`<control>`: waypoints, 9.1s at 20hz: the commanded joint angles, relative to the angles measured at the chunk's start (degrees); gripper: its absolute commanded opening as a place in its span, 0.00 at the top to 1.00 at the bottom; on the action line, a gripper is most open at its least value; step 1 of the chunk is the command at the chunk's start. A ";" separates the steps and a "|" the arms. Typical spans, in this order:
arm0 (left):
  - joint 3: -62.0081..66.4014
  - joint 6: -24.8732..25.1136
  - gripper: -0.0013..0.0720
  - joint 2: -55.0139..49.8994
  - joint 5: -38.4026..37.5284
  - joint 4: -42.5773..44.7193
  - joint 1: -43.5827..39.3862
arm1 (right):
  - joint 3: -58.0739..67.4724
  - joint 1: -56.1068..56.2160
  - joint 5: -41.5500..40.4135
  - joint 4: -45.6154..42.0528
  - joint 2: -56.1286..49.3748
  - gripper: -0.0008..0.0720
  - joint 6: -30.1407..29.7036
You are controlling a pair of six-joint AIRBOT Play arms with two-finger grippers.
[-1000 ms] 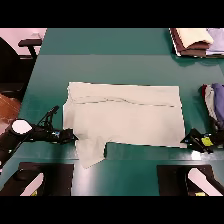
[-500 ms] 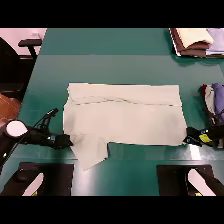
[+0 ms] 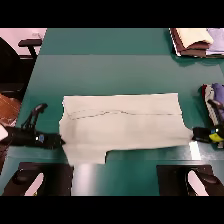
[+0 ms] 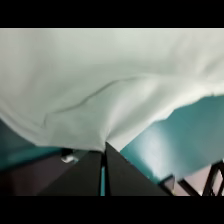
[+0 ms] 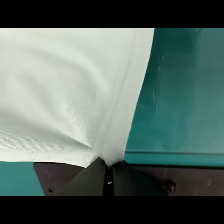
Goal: Fold the shirts.
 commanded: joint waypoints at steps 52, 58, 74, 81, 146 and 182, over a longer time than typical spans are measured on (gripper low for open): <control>52.04 5.79 0.94 -70.18 33.16 -6.86 -28.28 | 48.63 8.35 -9.51 34.42 -38.03 0.96 -14.71; 56.41 4.59 0.94 -74.73 31.95 -7.48 -30.88 | 56.37 18.38 -10.56 40.04 -35.95 0.96 -13.40; 56.48 4.35 0.94 -57.22 27.15 2.84 -10.25 | 56.41 39.87 -24.96 44.63 -37.99 0.96 -13.77; 56.48 4.66 0.94 -40.94 23.74 6.47 6.60 | 65.16 59.80 -34.05 48.43 -57.68 0.39 -20.90; 56.39 7.39 0.94 -39.56 20.28 2.99 -9.20 | 74.97 -30.58 -17.62 29.00 -41.81 0.96 -6.14; 56.41 9.27 0.94 -39.54 20.61 2.97 -9.20 | 41.57 -11.50 -20.83 29.11 -16.57 0.14 -8.48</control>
